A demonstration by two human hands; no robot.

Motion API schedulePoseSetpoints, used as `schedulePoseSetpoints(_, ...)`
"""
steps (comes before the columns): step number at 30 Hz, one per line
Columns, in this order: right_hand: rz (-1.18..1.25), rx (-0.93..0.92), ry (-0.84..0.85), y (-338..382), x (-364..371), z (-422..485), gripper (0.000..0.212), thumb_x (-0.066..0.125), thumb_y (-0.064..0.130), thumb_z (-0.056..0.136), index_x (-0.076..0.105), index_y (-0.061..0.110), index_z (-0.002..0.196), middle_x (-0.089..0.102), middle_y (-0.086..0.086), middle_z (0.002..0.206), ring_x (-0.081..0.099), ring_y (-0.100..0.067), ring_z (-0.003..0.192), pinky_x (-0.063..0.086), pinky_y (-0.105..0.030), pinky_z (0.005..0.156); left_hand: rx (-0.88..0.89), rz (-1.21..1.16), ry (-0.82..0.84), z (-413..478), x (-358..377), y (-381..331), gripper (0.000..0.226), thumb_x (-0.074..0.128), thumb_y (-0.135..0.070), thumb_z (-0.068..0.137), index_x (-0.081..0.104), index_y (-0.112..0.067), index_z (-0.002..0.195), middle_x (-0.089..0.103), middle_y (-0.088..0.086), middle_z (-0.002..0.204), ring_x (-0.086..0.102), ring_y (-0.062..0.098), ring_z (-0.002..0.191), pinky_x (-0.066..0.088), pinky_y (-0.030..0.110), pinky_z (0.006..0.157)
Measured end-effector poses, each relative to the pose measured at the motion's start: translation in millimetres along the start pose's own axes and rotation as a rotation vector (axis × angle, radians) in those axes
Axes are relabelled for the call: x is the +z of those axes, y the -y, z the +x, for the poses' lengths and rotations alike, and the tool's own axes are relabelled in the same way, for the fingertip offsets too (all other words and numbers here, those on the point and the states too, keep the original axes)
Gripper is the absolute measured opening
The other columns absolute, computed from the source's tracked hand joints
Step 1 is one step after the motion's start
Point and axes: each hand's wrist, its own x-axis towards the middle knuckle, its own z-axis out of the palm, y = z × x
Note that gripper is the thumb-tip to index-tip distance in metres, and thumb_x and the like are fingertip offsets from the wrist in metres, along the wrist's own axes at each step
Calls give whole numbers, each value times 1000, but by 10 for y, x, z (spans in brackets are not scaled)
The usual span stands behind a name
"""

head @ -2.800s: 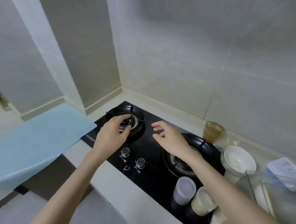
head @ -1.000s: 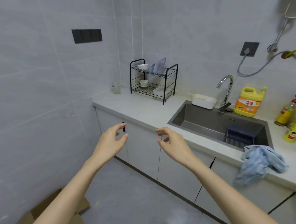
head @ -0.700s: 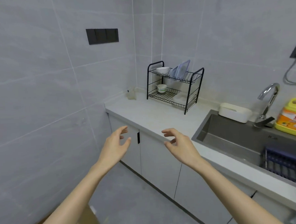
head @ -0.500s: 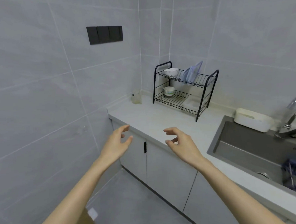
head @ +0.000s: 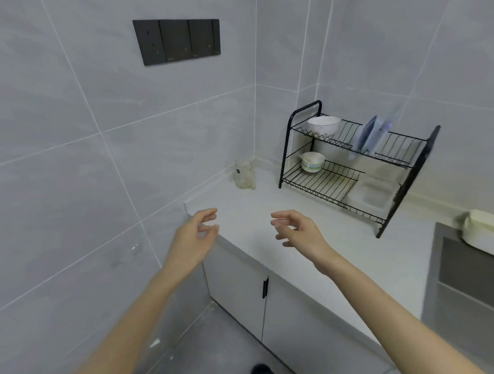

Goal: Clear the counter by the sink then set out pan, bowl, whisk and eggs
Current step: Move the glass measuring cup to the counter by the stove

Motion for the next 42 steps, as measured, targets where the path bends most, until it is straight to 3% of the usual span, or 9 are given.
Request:
schedulePoseSetpoints(11, 89, 124, -42, -420, 164, 2567, 18, 50, 21, 97, 60, 21, 112, 60, -1, 113, 59, -15, 83, 51, -29, 75, -105, 55, 101, 2012, 243, 623, 34, 53, -23, 95, 50, -33, 128, 54, -16, 124, 58, 7, 107, 44, 21, 79)
schedulePoseSetpoints(15, 11, 158, -117, -621, 199, 3374, 25, 47, 27, 97, 58, 20, 119, 55, 8, 117, 60, -21, 98, 49, -38, 91, -144, 46, 142, 2645, 417, 761, 35, 52, -20, 95, 51, -34, 127, 53, -19, 125, 57, 5, 107, 43, 16, 76)
schedulePoseSetpoints(18, 38, 234, -108, -697, 253, 3828, 30, 44, 26, 99, 52, 17, 127, 52, 7, 118, 58, -20, 82, 52, -33, 76, -162, 43, 162, 3005, 532, 848, 37, 52, -18, 95, 51, -29, 130, 53, -17, 127, 56, 7, 109, 42, 19, 83)
schedulePoseSetpoints(21, 87, 354, -93, -765, 318, 4175, 28, 39, 27, 100, 54, 17, 122, 54, 2, 114, 57, -16, 74, 51, -27, 66, -191, 27, 192, 3264, 612, 972, 36, 52, -19, 95, 51, -29, 130, 52, -16, 130, 56, 8, 111, 42, 21, 87)
schedulePoseSetpoints(25, 149, 464, -3, -836, 366, 4404, 19, 39, 22, 97, 56, 15, 102, 58, 2, 104, 57, -16, 66, 51, -26, 63, -203, 29, 228, 3448, 659, 1100, 36, 53, -20, 95, 51, -30, 129, 52, -16, 130, 56, 8, 111, 40, 17, 86)
schedulePoseSetpoints(30, 203, 467, 99, -846, 440, 4503, 23, 39, 25, 101, 55, 9, 105, 59, 3, 89, 58, -16, 70, 52, -27, 69, -212, 14, 262, 3596, 630, 1187, 35, 52, -24, 96, 50, -33, 130, 50, -21, 130, 54, 3, 113, 39, 14, 87)
schedulePoseSetpoints(35, 309, 456, 120, -848, 458, 4370, 19, 40, 22, 101, 53, 13, 92, 57, 1, 85, 54, -16, 66, 52, -28, 73, -201, 4, 296, 3709, 599, 1190, 38, 52, -24, 95, 48, -33, 132, 49, -19, 133, 53, 6, 116, 46, 27, 95)
schedulePoseSetpoints(38, 359, 439, 132, -793, 417, 4185, 22, 40, 21, 101, 53, 13, 85, 56, 3, 82, 52, -15, 63, 51, -29, 77, -193, -5, 356, 3735, 573, 1214, 46, 56, -27, 93, 42, -37, 136, 45, -18, 138, 50, 6, 119, 47, 31, 97)
schedulePoseSetpoints(42, 428, 384, 133, -590, 373, 3858, 25, 41, 21, 100, 52, 14, 80, 53, 2, 79, 47, -14, 62, 51, -26, 75, -188, -87, 469, 3662, 512, 1233, 61, 65, -34, 87, 33, -50, 135, 38, -20, 140, 44, 5, 123, 39, 23, 96)
